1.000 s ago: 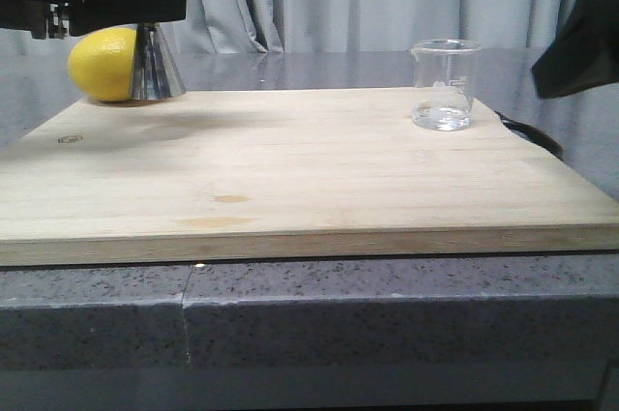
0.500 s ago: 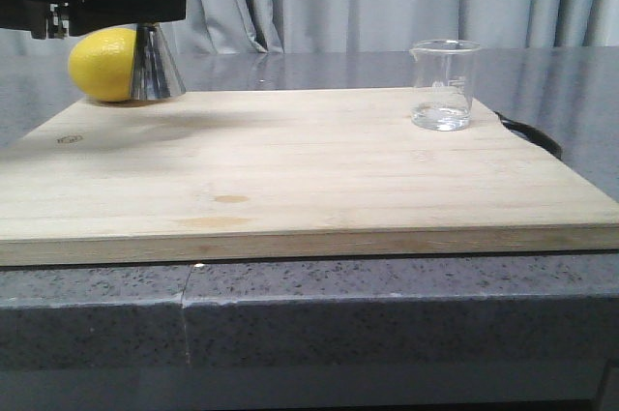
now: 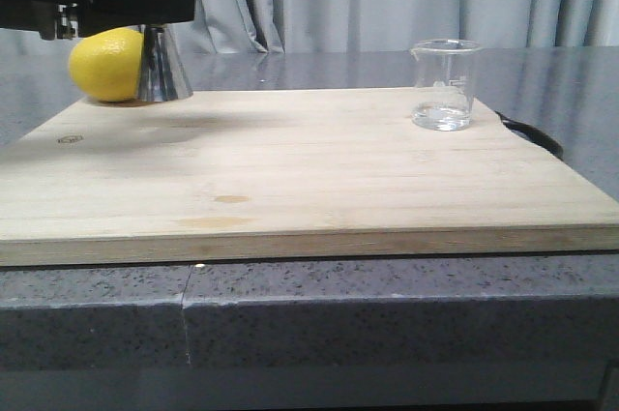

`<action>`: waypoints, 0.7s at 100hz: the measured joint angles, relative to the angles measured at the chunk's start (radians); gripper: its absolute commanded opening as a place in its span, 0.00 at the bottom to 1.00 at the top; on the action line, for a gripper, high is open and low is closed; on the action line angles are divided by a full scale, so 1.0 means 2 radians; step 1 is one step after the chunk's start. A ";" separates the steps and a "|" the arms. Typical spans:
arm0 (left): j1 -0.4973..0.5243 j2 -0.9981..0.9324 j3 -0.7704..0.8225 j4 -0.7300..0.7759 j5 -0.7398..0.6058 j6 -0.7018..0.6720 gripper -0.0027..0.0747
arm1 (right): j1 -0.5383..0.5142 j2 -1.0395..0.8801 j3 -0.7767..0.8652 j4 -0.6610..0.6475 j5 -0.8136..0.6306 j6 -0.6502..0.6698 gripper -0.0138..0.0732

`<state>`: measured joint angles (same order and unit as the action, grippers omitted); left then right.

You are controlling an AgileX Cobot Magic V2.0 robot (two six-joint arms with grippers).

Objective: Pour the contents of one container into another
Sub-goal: 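Lower the filled jigger onto the board with the left gripper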

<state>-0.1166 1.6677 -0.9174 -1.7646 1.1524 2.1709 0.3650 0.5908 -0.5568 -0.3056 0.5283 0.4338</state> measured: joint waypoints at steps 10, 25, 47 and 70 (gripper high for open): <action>-0.019 0.000 -0.002 0.000 0.000 0.000 0.30 | 0.000 0.000 0.000 0.000 0.000 0.000 0.88; -0.043 0.000 -0.012 0.000 0.001 0.000 0.30 | 0.000 0.000 0.000 0.000 0.000 0.000 0.88; -0.059 0.010 -0.034 0.000 0.002 0.000 0.30 | 0.000 0.000 0.000 0.000 0.000 0.000 0.88; -0.060 0.039 -0.041 0.000 0.002 0.000 0.30 | 0.000 0.000 0.000 -0.002 0.000 0.000 0.88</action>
<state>-0.2368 1.7452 -0.9999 -1.7646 1.1560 2.1709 0.3650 0.5908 -0.5568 -0.3091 0.5283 0.4345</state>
